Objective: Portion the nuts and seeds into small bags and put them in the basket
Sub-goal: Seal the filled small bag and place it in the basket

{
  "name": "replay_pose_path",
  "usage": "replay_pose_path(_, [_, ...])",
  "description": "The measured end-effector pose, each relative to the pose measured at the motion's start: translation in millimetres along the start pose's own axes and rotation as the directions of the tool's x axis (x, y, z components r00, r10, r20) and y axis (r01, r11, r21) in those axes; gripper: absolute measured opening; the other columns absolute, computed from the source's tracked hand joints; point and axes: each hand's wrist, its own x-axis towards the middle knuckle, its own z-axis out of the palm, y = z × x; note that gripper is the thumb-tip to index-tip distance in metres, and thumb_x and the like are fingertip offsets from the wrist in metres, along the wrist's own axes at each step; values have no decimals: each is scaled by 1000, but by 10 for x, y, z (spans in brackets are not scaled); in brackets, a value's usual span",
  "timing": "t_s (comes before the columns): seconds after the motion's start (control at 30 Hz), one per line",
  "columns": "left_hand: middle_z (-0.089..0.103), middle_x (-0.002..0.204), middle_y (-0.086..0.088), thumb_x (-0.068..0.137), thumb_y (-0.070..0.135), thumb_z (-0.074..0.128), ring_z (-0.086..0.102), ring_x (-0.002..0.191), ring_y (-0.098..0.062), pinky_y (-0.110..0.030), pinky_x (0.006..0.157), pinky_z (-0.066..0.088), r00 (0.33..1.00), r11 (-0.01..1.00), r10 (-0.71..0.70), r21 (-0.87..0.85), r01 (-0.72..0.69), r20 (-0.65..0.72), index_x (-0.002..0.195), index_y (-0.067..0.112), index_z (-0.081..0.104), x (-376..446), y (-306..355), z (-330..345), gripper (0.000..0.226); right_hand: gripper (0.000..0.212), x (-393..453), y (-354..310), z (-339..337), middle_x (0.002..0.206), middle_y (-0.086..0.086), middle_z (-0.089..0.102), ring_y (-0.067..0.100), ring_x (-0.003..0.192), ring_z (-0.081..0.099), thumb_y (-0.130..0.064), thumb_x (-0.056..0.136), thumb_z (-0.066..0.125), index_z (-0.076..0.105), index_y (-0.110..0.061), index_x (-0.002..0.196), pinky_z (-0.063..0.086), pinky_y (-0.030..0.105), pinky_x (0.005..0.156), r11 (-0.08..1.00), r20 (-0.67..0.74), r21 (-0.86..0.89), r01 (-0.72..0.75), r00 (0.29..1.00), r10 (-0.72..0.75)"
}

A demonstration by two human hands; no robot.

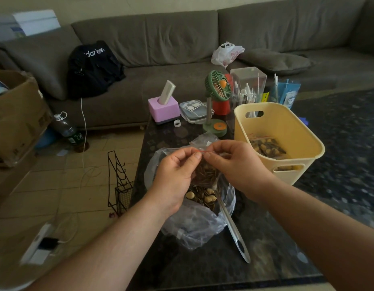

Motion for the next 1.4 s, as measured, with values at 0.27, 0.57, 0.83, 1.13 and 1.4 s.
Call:
replay_pose_path(0.27, [79, 97, -6, 106, 10, 62, 75, 94, -17, -30, 81, 61, 999, 998, 17, 54, -15, -35, 95, 20, 78, -8, -14, 22, 21, 10, 20, 40, 13, 78, 2, 72, 12, 74, 68, -15, 99, 71, 74, -13, 89, 62, 35, 74, 998, 9, -67, 16, 1000, -15])
replay_pose_path(0.57, [81, 100, -6, 105, 11, 63, 77, 98, -18, -28, 81, 61, 999, 998, 33, 57, -31, -38, 101, 17, 77, -28, 11, 4, 16, 9, 23, 48, 17, 85, 6, 76, 16, 81, 73, -15, 100, 69, 75, -13, 95, 62, 32, 78, 1000, 20, -17, 10, 1000, -10])
replay_pose_path(0.83, [80, 95, -3, 104, 12, 65, 76, 94, -16, -29, 80, 60, 996, 993, 69, 99, -63, -59, 97, 22, 77, -15, -27, 14, 17, 13, 23, 33, 39, 74, -7, 72, 6, 72, 69, -17, 100, 69, 74, -19, 88, 58, 25, 69, 998, 21, -63, 27, 999, -26])
replay_pose_path(1.13, [81, 101, -7, 105, 11, 64, 77, 97, -19, -30, 80, 61, 997, 1000, 7, -7, -7, -81, 100, 18, 78, 8, -8, 14, 17, 5, 38, 12, 18, 82, 2, 77, 8, 75, 71, -16, 98, 73, 75, -15, 94, 58, 21, 70, 999, -4, -48, 19, 1000, -19])
replay_pose_path(1.4, [79, 105, -10, 105, 17, 63, 77, 99, -24, -34, 79, 60, 992, 998, 31, 66, -23, -122, 98, 21, 78, 56, -10, -59, 17, 9, 29, 0, -6, 85, 13, 75, 30, 78, 72, -18, 97, 73, 76, -14, 91, 61, 45, 74, 992, -39, -125, -16, 999, 11])
